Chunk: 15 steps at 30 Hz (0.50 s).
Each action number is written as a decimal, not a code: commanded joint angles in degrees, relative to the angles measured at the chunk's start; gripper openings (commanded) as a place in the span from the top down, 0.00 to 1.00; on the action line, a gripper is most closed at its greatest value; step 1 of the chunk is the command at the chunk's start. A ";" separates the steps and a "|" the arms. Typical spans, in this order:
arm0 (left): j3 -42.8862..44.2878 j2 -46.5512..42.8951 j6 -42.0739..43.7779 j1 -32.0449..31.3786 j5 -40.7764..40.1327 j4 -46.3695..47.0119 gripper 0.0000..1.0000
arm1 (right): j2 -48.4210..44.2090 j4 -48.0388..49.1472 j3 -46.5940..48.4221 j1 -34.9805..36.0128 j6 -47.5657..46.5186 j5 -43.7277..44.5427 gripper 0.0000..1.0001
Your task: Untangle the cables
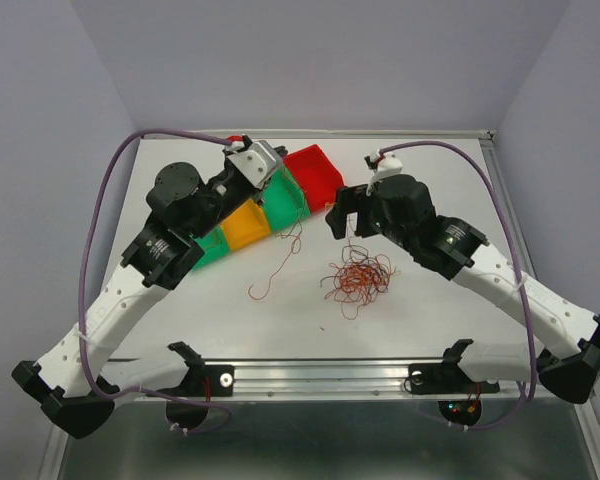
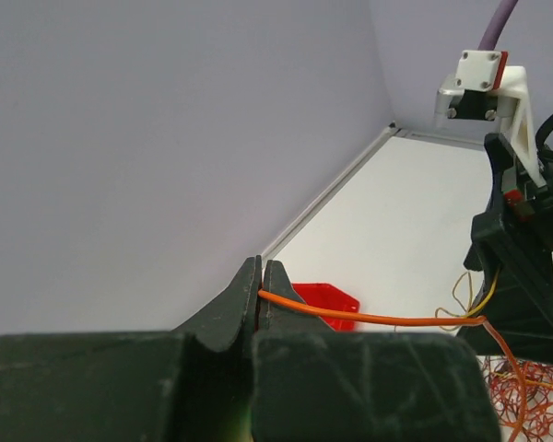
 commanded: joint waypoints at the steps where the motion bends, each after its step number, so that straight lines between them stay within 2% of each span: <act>1: -0.74 2.69 -4.48 6.96 14.58 3.74 1.00 | -7.19 10.83 -2.58 0.28 -2.42 -2.77 0.00; 2: -1.87 3.91 -6.67 10.72 22.19 6.19 1.00 | -10.33 13.54 -4.68 0.19 -2.86 -4.26 0.00; 5: -1.97 5.85 -8.44 13.48 28.31 7.97 1.00 | -14.13 16.55 -7.33 0.19 -7.42 -11.73 0.00; 9: 0.05 6.91 -9.41 14.19 31.58 6.31 1.00 | -15.64 25.75 -14.52 0.19 -13.66 -23.31 0.00; 12: 1.63 7.18 -9.50 14.28 31.32 4.73 1.00 | -12.84 30.86 -15.25 0.28 -17.45 -32.28 0.00; 15: 1.46 6.83 -9.41 14.28 31.23 4.19 1.00 | -10.20 35.87 -15.25 0.28 -17.81 -32.33 0.00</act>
